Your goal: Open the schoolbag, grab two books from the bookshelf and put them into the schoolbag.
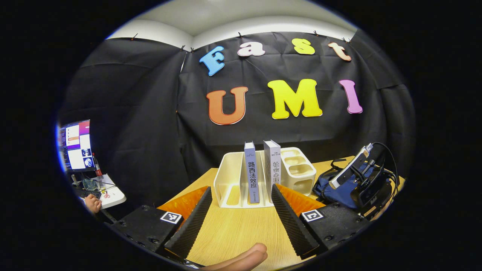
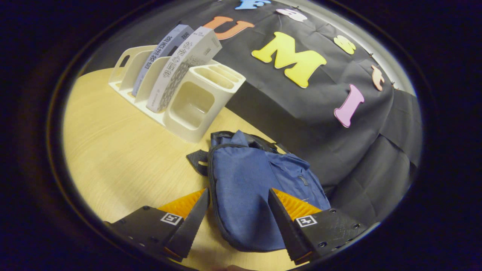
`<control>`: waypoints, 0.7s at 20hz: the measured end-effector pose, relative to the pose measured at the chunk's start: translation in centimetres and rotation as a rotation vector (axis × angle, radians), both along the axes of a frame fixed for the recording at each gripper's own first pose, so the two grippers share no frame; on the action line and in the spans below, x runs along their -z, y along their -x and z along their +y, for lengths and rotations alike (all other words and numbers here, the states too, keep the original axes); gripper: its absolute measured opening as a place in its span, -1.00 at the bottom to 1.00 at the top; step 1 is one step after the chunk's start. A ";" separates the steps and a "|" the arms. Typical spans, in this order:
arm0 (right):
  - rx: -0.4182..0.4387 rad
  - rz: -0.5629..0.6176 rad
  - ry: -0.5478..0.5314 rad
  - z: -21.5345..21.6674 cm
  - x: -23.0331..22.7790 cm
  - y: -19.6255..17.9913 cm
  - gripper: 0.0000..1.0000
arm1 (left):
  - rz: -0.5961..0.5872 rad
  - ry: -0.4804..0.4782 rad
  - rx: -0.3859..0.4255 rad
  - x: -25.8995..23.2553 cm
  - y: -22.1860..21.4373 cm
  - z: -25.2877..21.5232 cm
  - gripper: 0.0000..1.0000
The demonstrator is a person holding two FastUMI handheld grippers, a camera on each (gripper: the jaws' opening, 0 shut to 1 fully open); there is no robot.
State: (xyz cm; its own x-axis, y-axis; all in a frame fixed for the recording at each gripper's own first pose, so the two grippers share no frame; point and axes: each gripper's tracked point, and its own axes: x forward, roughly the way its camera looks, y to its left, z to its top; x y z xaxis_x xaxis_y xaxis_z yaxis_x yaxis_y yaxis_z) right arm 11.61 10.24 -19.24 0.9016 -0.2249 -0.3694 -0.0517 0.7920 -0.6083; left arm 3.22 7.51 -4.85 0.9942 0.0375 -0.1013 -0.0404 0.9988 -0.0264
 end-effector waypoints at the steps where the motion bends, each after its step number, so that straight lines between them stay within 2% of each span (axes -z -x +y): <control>1: 0.002 -0.011 0.010 -0.2 -0.4 -0.1 0.84 | 0.006 0.005 -0.003 0.1 -0.1 0.1 0.99; 2: -0.001 -0.019 0.006 0.0 -0.8 -0.1 0.85 | 0.014 0.011 -0.005 0.3 -0.1 0.2 0.99; 3: -0.008 -0.021 0.001 0.2 -1.2 0.1 0.94 | 0.020 0.019 -0.005 0.5 -0.2 0.1 0.99; 4: -0.009 -0.029 0.011 0.0 -1.8 0.0 0.84 | 0.028 0.026 -0.005 0.7 -0.2 0.1 0.99; 6: -0.004 -0.049 0.027 -0.5 -2.8 -0.6 0.79 | 0.036 0.027 -0.008 0.8 -0.3 0.2 0.99; 7: 0.009 -0.038 0.031 -0.9 -2.9 -1.0 0.65 | 0.037 0.022 -0.008 0.8 -0.2 0.1 0.99; 10: 0.012 -0.015 0.011 -1.8 -3.3 -1.6 0.46 | 0.009 -0.009 -0.008 0.0 0.1 0.0 0.99; 11: 0.015 -0.018 0.004 -2.2 -3.8 -1.6 -0.12 | 0.000 -0.010 -0.004 -0.2 0.1 -0.1 0.99; 12: 0.038 -0.036 0.003 -2.9 -4.6 -1.7 -0.15 | -0.001 -0.007 0.007 -0.2 0.1 -0.5 0.99; 14: 0.033 -0.057 -0.022 -3.3 -5.7 -1.8 -0.68 | 0.004 -0.013 0.021 -0.1 0.2 -1.0 0.99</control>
